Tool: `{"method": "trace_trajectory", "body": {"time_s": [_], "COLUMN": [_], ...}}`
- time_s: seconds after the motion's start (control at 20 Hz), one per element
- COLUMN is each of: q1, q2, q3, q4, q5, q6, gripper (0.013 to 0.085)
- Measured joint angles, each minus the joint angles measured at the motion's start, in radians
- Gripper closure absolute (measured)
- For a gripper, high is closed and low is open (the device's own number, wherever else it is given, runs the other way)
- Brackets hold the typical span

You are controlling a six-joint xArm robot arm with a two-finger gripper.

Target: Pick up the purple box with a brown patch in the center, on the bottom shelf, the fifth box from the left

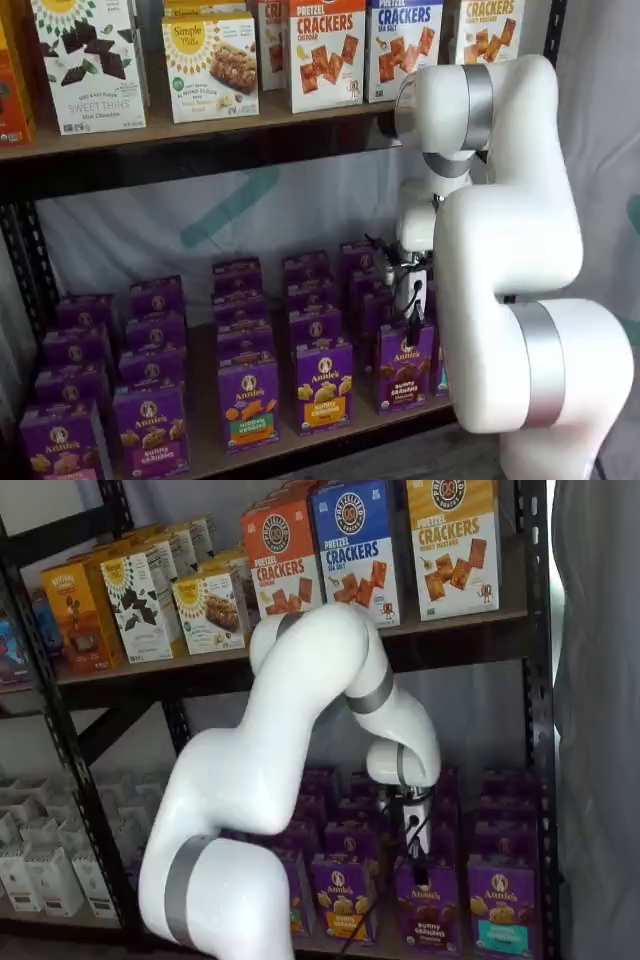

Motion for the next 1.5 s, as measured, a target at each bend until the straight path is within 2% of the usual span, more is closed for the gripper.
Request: {"method": "trace_trajectory", "body": {"time_s": [0.45,0.55,0.75,0.8,0.85,0.95,1.1,1.25,1.5], "q1": [0.005,0.006,0.007,0.007,0.007,0.007,0.007,0.01,0.013], "q2": [0.049,0.056,0.066,0.067,0.067,0.067,0.065,0.064,0.064], "q3": [-0.006,-0.006,-0.005,-0.004,-0.004,-0.001,0.001,0.005,0.011], "q4": [-0.083,-0.087,-0.064,-0.054,-0.05,-0.039,-0.035,-0.039,-0.061], "q5": [-0.058,-0.066,-0.083,-0.087,-0.086,-0.091,-0.093,-0.095,-0.104], "q6": [0.079,0.084,0.064,0.056,0.052,0.041,0.038,0.044,0.068], "gripper": [0.013,0.013,0.013,0.017,0.017,0.025,0.029,0.037,0.037]}}
